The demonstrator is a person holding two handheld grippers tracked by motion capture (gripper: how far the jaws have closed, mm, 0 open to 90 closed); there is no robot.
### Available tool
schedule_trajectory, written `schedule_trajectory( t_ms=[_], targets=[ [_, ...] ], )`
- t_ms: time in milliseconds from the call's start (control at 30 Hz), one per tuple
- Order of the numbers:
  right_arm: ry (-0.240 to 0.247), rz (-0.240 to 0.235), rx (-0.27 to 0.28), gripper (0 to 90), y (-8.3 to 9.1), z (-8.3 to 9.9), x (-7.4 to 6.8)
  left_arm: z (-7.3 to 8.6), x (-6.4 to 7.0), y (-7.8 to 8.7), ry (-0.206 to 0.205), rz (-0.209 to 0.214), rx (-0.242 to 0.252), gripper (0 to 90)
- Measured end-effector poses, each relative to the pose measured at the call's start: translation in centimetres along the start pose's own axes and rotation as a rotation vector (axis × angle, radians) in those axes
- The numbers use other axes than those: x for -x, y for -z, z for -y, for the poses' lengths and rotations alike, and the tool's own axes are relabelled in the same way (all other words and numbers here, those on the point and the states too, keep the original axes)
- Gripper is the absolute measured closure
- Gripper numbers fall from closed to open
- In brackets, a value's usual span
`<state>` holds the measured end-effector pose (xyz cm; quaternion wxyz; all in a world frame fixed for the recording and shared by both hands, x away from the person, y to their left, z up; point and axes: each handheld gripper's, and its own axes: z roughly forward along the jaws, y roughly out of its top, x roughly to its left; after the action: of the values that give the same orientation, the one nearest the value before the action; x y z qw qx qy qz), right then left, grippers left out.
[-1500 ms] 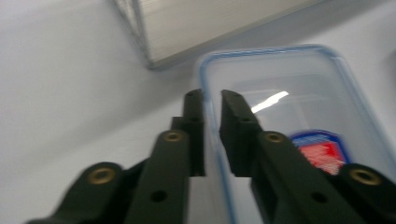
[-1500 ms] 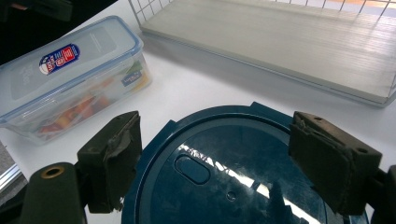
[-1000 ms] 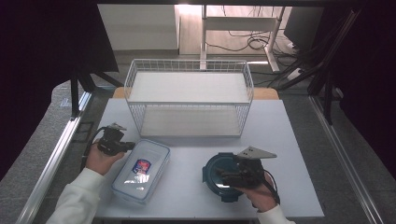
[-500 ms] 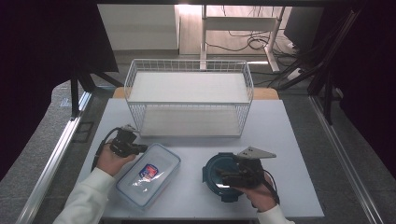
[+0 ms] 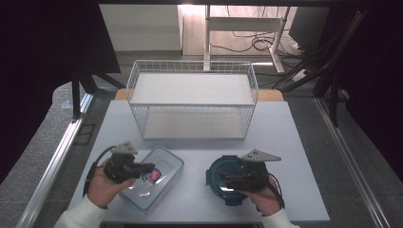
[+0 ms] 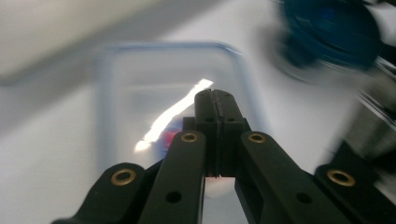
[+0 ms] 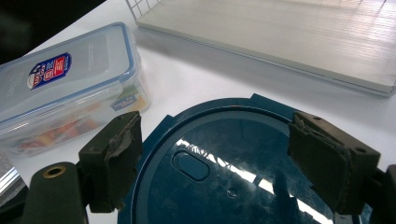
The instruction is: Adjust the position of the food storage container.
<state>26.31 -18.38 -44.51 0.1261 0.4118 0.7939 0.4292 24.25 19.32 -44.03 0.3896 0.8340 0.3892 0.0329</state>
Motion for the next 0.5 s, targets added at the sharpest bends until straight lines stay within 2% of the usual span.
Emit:
schedule_trajectory(
  t_ms=[33, 67, 100, 133, 167, 200, 333, 500],
  targets=[
    [0.006, 0.007, 0.008, 18.3, 0.1, 0.0, -0.1, 0.6, 1.4, -0.3, -0.022, 0.025, -0.026, 90.0],
    [0.006, 0.007, 0.008, 18.3, 0.1, 0.0, -0.1, 0.9, 2.1, -0.6, -0.035, 0.028, -0.043, 90.0],
    [0.004, 0.007, 0.015, 18.6, 0.2, 0.0, -0.2, 1.7, 3.5, -1.3, -0.045, 0.041, -0.073, 90.0],
    [0.004, 0.007, 0.015, 18.6, 0.2, 0.0, -0.2, 1.7, 3.5, -1.3, -0.045, 0.041, -0.073, 90.0],
    [-0.001, 0.007, 0.018, 18.7, 0.2, 0.0, -0.2, 2.3, 4.4, -1.9, -0.061, 0.044, -0.103, 90.0],
    [-0.001, 0.007, 0.018, 18.7, 0.2, 0.0, -0.2, 2.3, 4.4, -1.9, -0.061, 0.044, -0.103, 90.0],
    [-0.001, 0.007, 0.017, 18.6, 0.2, 0.0, -0.2, 3.4, 5.7, -3.0, -0.103, 0.06, -0.158, 90.0],
    [-0.001, 0.006, 0.011, 18.6, 0.0, 0.1, -0.2, 4.4, 5.8, -3.7, -0.106, 0.007, -0.178, 90.0]
  ],
)
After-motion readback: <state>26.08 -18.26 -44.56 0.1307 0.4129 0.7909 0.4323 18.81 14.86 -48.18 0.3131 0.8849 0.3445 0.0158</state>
